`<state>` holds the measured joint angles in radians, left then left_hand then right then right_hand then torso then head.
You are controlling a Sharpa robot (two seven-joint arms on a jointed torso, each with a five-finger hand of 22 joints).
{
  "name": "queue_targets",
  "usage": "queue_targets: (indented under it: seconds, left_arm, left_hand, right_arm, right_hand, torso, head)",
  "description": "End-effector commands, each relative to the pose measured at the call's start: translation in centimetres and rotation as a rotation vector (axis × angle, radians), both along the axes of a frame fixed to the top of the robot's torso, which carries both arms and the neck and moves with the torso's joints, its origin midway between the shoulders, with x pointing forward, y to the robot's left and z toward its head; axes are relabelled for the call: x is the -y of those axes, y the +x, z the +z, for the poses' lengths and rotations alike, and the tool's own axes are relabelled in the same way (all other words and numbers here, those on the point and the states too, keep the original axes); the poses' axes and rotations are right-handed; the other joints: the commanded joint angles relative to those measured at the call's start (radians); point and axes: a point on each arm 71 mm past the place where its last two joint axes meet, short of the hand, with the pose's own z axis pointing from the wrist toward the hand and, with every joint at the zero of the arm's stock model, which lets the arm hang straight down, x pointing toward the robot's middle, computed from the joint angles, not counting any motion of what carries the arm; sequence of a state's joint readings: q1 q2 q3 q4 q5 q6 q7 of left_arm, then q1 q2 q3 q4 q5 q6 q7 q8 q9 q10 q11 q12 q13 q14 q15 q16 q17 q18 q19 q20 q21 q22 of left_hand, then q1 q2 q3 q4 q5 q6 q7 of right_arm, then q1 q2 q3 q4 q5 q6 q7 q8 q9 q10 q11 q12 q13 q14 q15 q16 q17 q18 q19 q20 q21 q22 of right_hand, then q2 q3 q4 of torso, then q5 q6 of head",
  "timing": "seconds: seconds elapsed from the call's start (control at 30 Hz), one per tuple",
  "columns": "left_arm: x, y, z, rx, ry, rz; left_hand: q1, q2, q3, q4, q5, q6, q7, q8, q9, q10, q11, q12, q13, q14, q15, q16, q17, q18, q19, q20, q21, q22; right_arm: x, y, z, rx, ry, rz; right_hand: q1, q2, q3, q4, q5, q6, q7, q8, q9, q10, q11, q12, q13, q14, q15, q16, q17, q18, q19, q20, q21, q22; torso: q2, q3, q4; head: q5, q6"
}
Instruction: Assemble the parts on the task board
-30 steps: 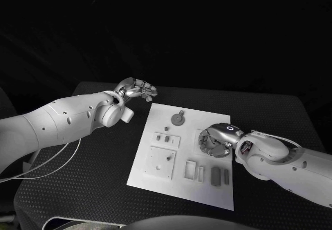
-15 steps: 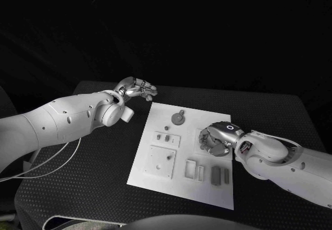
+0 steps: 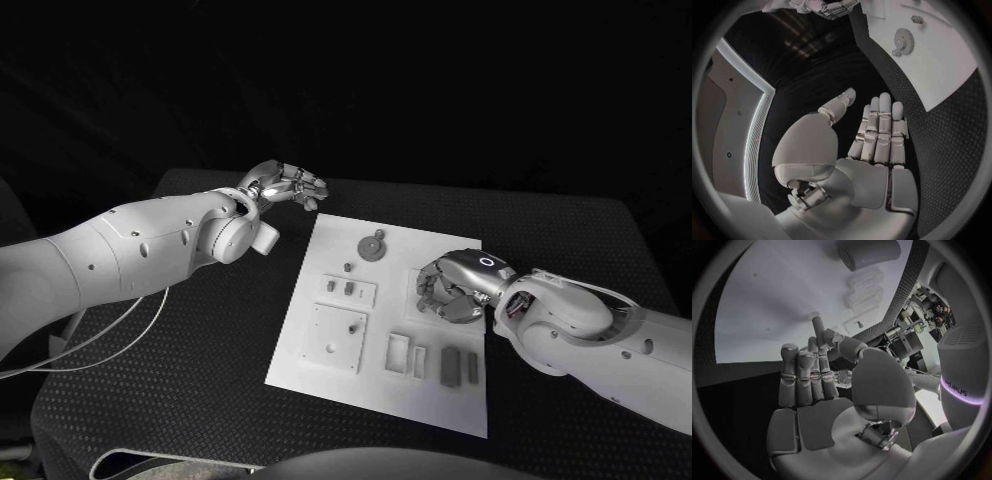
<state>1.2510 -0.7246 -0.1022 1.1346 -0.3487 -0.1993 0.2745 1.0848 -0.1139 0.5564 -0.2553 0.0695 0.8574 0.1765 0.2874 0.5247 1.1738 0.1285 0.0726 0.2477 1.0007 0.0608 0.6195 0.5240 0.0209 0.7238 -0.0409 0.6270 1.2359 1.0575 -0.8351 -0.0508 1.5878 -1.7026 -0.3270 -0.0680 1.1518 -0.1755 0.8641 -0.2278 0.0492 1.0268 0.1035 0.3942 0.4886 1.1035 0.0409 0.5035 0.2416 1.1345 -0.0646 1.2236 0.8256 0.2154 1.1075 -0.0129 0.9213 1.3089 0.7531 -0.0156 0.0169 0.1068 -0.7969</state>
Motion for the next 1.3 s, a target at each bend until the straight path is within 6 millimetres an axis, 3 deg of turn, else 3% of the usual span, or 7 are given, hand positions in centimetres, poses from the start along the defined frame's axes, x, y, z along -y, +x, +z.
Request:
queue_targets:
  seconds: [0.03,0.37,0.77,1.1,1.3]
  left_arm:
    - [0.2,-0.1,0.1,0.008,-0.012,-0.008]
    - [0.1,0.0,0.1,0.008,-0.011,-0.006]
    - [0.5,0.0,0.1,0.007,-0.013,-0.013]
    - [0.6,0.0,0.1,0.007,-0.013,-0.013]
    - [1.2,0.1,0.2,0.006,-0.016,-0.023]
  left_hand:
    - [-0.005,0.007,-0.001,0.007,-0.006,-0.007,-0.002,-0.001,-0.001,-0.003,-0.003,-0.002,-0.001,0.007,-0.002,-0.007,0.001,0.018,0.006,0.000,-0.004,0.001]
    - [-0.005,0.008,-0.002,0.007,-0.005,-0.007,-0.002,0.000,-0.001,-0.003,-0.003,-0.002,-0.001,0.007,-0.002,-0.008,0.002,0.018,0.006,0.000,-0.004,0.001]
    - [-0.005,0.008,-0.002,0.007,-0.005,-0.007,-0.002,0.000,-0.001,-0.003,-0.003,-0.002,-0.002,0.007,-0.002,-0.009,0.004,0.018,0.006,0.000,-0.005,0.002]
    - [-0.005,0.008,-0.002,0.006,-0.005,-0.007,-0.002,0.000,-0.001,-0.003,-0.003,-0.002,-0.002,0.007,-0.002,-0.010,0.005,0.018,0.007,0.000,-0.005,0.002]
    - [-0.005,0.007,-0.003,0.006,-0.006,-0.007,-0.002,0.000,-0.001,-0.003,-0.003,-0.002,-0.002,0.008,-0.002,-0.010,0.005,0.018,0.007,0.000,-0.006,0.003]
  right_arm:
    - [-0.4,-0.2,0.5,0.000,0.026,0.011]
    - [-1.6,-0.4,2.6,0.028,0.077,0.041]
    - [-7.8,-1.4,3.0,0.012,0.142,0.164]
    - [-11.5,-2.8,2.0,0.010,0.136,0.250]
    - [-13.2,-3.5,1.1,-0.003,0.114,0.289]
  right_hand:
    - [0.000,-0.001,0.006,-0.002,-0.001,0.008,-0.001,0.004,0.002,0.052,-0.002,0.002,-0.001,0.005,-0.005,0.006,0.001,0.046,0.007,0.000,0.005,0.017]
    - [-0.002,0.000,0.006,-0.004,-0.001,0.010,-0.002,0.005,0.003,0.054,-0.003,0.002,0.000,0.006,-0.006,0.006,0.002,0.046,0.008,-0.001,0.006,0.017]
    - [-0.004,0.004,0.005,-0.008,-0.001,0.008,-0.002,0.004,0.005,0.054,-0.003,0.000,0.001,0.007,-0.006,0.006,0.002,0.046,0.009,-0.003,0.006,0.016]
    - [-0.005,0.007,0.005,-0.011,-0.001,0.007,-0.002,0.003,0.005,0.054,-0.003,-0.001,0.001,0.007,-0.006,0.005,0.002,0.046,0.009,-0.004,0.007,0.016]
    - [-0.005,0.007,0.005,-0.012,-0.001,0.007,-0.001,0.003,0.006,0.054,-0.003,-0.002,0.001,0.008,-0.006,0.005,0.002,0.046,0.009,-0.004,0.007,0.016]
  torso:
    - [0.000,-0.0002,-0.0023]
    - [0.000,0.0008,-0.0008]
    - [0.001,0.0002,-0.0010]
    - [0.001,-0.0018,0.0009]
    - [0.001,-0.0018,-0.0016]
  head:
    - [0.003,0.001]
    - [0.008,0.000]
    - [0.018,-0.003]
    - [0.027,-0.006]
    - [0.035,-0.009]
